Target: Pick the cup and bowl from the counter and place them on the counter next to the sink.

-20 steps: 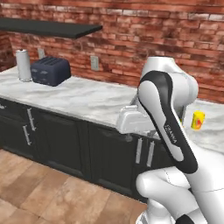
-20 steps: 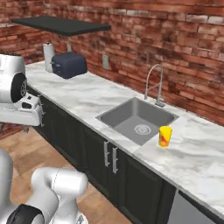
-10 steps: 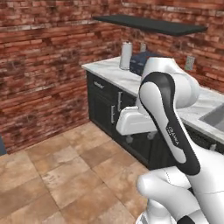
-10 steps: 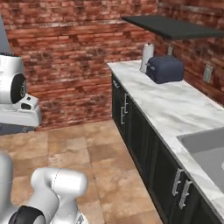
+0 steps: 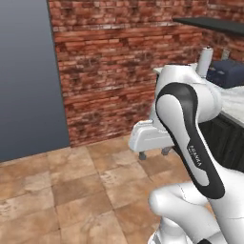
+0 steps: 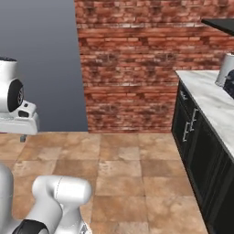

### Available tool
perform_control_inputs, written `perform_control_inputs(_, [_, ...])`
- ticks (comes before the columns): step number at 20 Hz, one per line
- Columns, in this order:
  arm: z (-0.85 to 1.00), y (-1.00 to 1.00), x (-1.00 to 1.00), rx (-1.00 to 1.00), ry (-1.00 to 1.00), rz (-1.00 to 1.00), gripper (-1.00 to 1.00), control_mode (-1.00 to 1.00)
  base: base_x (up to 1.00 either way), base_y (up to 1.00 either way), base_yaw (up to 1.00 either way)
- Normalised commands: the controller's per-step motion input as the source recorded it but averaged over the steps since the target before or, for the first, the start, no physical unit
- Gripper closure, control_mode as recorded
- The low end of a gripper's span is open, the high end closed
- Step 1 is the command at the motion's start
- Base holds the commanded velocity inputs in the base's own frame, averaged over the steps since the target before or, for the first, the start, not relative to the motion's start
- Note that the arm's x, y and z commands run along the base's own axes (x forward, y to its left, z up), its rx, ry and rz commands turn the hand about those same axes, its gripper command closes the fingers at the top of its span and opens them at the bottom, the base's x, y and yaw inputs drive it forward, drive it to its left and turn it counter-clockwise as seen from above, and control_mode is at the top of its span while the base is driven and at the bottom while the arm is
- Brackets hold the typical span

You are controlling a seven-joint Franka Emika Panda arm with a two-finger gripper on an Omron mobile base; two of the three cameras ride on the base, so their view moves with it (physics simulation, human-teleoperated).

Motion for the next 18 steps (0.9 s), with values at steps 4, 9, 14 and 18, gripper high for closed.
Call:
perform_control_inputs(4, [0.00,0.00,0.00,0.00,0.00,0.00,-1.00,1.00,1.00,0.64,-0.02])
perform_control_inputs(9, [0.00,0.00,0.00,0.00,0.00,0.00,-1.00,1.00,1.00,0.75,-0.07])
perform_control_inputs(14, [0.00,0.00,0.00,0.00,0.00,0.00,-1.00,1.00,0.84,0.81,-0.19])
perform_control_inputs(18, [0.00,0.00,0.00,0.00,0.00,0.00,-1.00,1.00,0.18,1.00,-0.30])
